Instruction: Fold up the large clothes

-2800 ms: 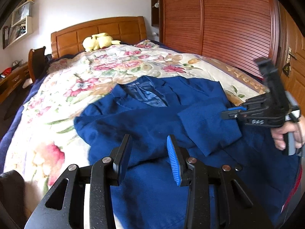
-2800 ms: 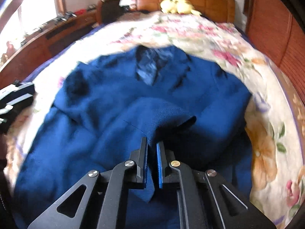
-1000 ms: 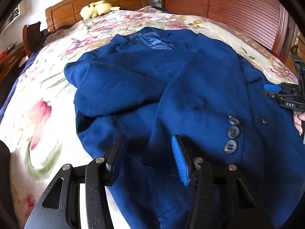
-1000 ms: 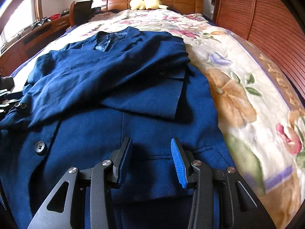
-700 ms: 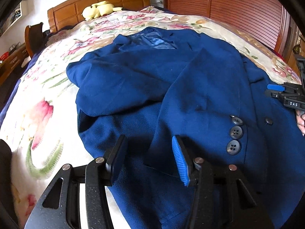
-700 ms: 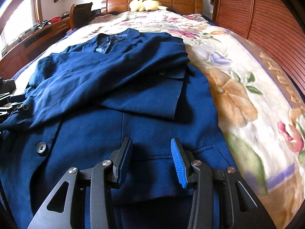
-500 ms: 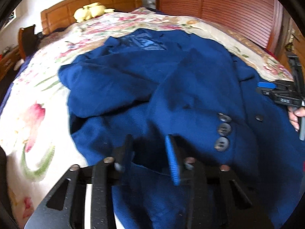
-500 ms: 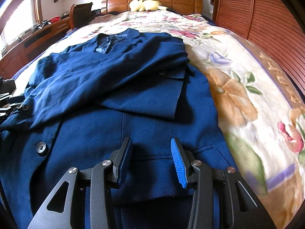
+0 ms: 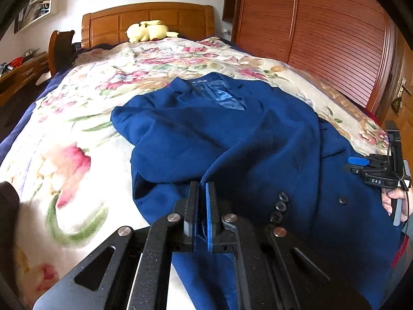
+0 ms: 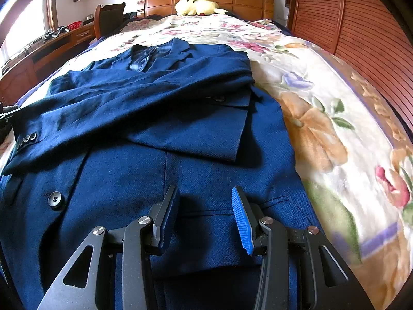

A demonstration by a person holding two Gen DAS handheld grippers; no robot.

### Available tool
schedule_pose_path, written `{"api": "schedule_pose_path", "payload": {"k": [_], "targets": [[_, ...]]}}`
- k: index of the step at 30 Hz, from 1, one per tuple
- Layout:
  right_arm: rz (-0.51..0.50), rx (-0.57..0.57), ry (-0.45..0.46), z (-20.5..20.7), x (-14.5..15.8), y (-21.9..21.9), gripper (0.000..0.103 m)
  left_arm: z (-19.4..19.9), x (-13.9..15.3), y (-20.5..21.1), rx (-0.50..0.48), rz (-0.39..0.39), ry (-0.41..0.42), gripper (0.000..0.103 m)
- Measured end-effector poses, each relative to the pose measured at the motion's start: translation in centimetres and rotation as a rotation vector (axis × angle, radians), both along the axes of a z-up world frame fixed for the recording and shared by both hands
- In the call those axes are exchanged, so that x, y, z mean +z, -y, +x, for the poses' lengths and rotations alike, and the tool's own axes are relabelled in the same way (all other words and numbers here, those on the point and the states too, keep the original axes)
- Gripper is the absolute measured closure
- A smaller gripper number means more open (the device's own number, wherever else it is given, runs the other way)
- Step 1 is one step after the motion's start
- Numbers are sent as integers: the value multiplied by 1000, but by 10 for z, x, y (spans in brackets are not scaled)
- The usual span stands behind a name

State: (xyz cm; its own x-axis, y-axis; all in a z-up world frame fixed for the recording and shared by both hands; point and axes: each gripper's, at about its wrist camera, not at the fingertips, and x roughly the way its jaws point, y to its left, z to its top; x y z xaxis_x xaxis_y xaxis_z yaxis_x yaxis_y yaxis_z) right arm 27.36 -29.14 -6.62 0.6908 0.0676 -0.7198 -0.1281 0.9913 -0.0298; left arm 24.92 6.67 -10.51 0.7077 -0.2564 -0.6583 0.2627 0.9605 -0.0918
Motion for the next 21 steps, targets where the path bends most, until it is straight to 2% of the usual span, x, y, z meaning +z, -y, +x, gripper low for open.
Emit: {"api": "schedule_pose_path", "payload": {"k": [5, 12, 18, 21], "targets": [[3, 0, 0, 0, 0, 0, 60, -10, 4, 4, -5, 26, 16, 98], [15, -2, -2, 1, 0, 1, 59, -14, -2, 6, -5, 33, -14, 96], [32, -4, -3, 2, -1, 3, 59, -35, -1, 6, 2, 38, -5, 75], [41, -5, -2, 2, -1, 3, 59, -53, 0, 4, 9, 20, -8, 71]]}}
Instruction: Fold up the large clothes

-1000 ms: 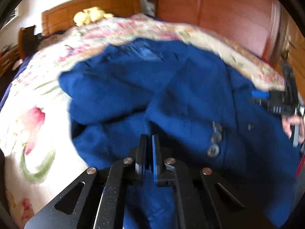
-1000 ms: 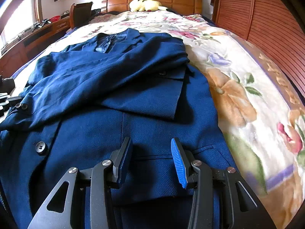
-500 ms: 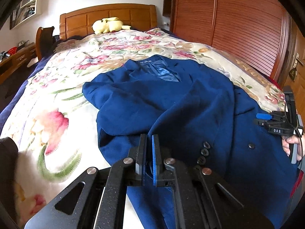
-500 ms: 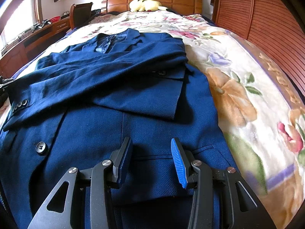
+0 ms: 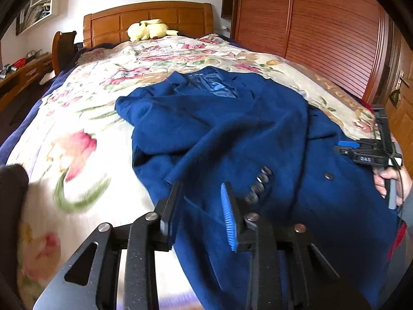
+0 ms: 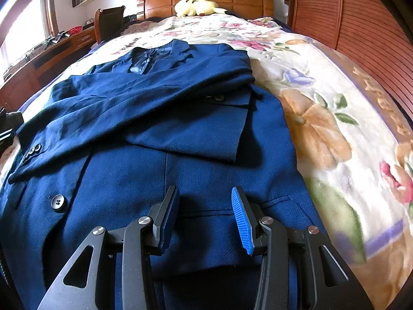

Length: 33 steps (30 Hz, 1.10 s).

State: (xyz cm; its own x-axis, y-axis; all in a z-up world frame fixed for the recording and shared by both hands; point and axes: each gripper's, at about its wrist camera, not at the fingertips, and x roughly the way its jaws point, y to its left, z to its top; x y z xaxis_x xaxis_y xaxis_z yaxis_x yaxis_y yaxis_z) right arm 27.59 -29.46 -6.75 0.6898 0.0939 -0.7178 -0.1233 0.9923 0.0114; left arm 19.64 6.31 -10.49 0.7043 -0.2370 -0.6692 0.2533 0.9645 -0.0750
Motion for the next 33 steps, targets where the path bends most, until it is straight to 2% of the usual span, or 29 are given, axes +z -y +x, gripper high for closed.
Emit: {"api": "schedule_pose_path", "payload": {"k": [8, 16, 24, 33], "targets": [[19, 1, -1, 0, 0, 2, 59, -41, 2, 3, 43, -7, -13, 67], [23, 0, -1, 0, 0, 2, 58, -75, -19, 10, 63, 43, -87, 67], [38, 1, 1, 0, 0, 2, 58, -98, -30, 13, 73, 64, -151, 67], [48, -3, 9, -2, 0, 4, 58, -112, -30, 15, 101, 64, -157, 67]]}}
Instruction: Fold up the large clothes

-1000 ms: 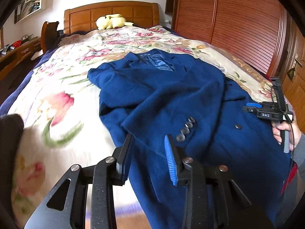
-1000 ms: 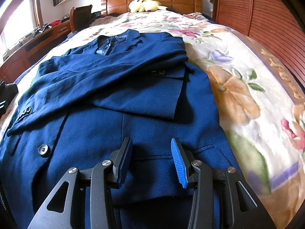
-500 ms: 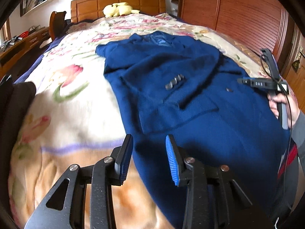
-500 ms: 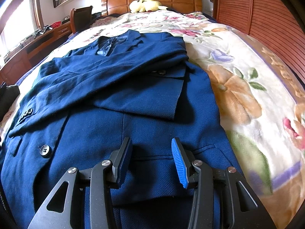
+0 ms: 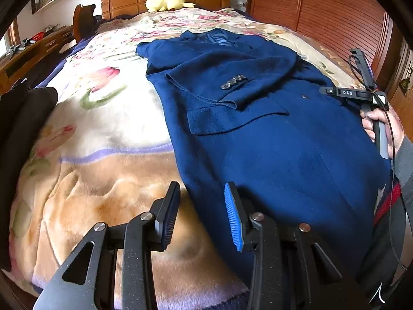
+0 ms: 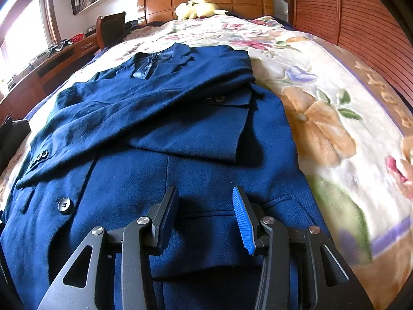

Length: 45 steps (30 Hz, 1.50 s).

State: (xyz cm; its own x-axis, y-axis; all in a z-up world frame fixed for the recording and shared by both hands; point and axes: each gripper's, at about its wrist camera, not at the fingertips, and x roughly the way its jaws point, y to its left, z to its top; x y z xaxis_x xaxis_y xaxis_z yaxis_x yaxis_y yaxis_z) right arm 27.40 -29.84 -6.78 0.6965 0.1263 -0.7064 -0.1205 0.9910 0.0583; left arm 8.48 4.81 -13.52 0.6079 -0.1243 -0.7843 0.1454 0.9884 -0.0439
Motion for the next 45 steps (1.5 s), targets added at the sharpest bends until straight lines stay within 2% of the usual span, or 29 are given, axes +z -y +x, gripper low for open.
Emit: {"api": "schedule_pose_path", "payload": {"k": [4, 7, 13, 15, 17, 19, 23, 29, 37, 45], "targets": [[-44, 3, -11, -4, 3, -6, 58, -4, 3, -1, -1, -22, -7, 67], [-113, 33, -20, -16, 10, -11, 58, -12, 6, -2, -5, -45, -2, 67], [-163, 61, -6, -74, 33, 6, 57, -30, 11, 3, -25, -61, 0, 66], [-168, 62, -11, -96, 40, 17, 43, -35, 11, 4, -24, -62, 0, 66], [-203, 50, -9, -116, 44, 26, 36, -37, 12, 5, -27, -66, 0, 66], [-239, 28, -2, -134, 47, 35, 34, -39, 12, 7, -27, -59, 3, 66], [-219, -8, -22, -156, 50, 56, 34, -39, 11, 8, -28, -54, 4, 66], [-170, -33, -33, -168, 49, 68, 34, -38, 8, 8, -26, -56, -1, 66], [-146, 5, -85, -153, 23, 65, 34, -41, 5, 7, -18, -62, -3, 66], [-115, -2, -89, -151, 16, 70, 34, -52, 8, 10, -35, -69, -4, 66]]}}
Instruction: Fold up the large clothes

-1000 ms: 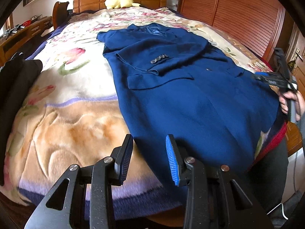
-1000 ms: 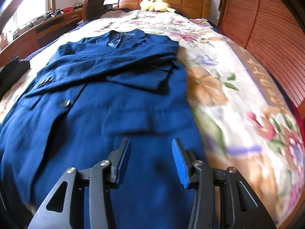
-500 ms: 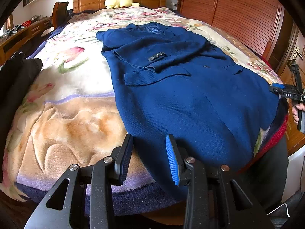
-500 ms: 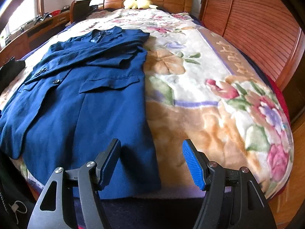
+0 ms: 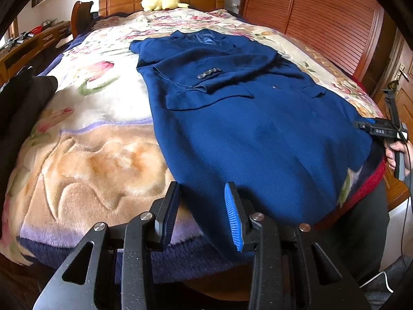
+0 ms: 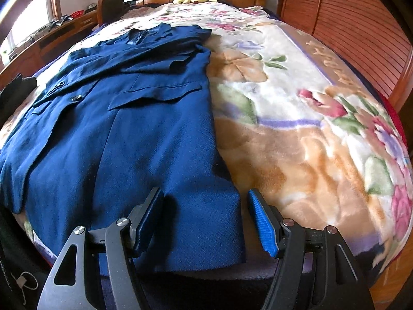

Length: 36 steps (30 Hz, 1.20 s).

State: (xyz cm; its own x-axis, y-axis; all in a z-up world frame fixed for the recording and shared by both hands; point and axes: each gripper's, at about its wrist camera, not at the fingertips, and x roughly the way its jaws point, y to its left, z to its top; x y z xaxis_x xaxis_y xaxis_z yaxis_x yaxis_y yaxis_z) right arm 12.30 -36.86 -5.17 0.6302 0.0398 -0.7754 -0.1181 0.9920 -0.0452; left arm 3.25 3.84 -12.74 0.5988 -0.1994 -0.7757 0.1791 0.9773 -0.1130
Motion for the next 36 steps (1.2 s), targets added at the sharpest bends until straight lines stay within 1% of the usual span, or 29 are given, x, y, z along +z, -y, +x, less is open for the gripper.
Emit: {"api": "schedule_pose_path", "payload": {"k": [7, 11, 13, 14, 15, 16, 18, 19, 20, 21, 24, 27, 30, 34, 36], "targets": [[-4, -8, -6, 2, -1, -2, 34, -12, -5, -2, -16, -49, -21, 66], [-6, -8, -13, 2, 1, -2, 35, -14, -9, -6, -2, -85, -23, 66], [10, -4, -21, 1, 3, -2, 42, -15, -9, -7, 3, -100, -19, 66], [22, 2, -26, 0, 3, -1, 49, -15, -9, -7, 2, -97, -17, 66], [32, 11, -32, -1, 4, -1, 56, -14, -9, -6, -1, -92, -12, 69], [40, 21, -37, -3, 5, -1, 58, -14, -8, -5, -4, -87, -8, 73], [39, 41, -44, -5, 8, -1, 73, -13, -6, -4, -5, -65, -7, 89], [46, 55, -46, -6, 10, -1, 77, -12, -5, -5, -6, -61, -5, 93], [52, 72, -47, -7, 12, -2, 85, -11, -2, -6, -4, -57, 2, 98], [62, 91, -44, -8, 14, -4, 90, -12, 4, -9, 6, -52, 25, 100], [92, 133, -6, -16, 23, -10, 91, -19, 30, -24, 41, -39, 115, 100], [104, 118, 36, -24, 33, -12, 93, -25, 51, -38, 74, -27, 176, 101], [130, 111, 92, -33, 49, -12, 93, -29, 63, -49, 85, -37, 202, 101], [152, 112, 160, -48, 72, -13, 94, -34, 75, -52, 95, -46, 236, 101], [168, 122, 192, -58, 85, -14, 94, -37, 85, -53, 102, -53, 266, 101]]}}
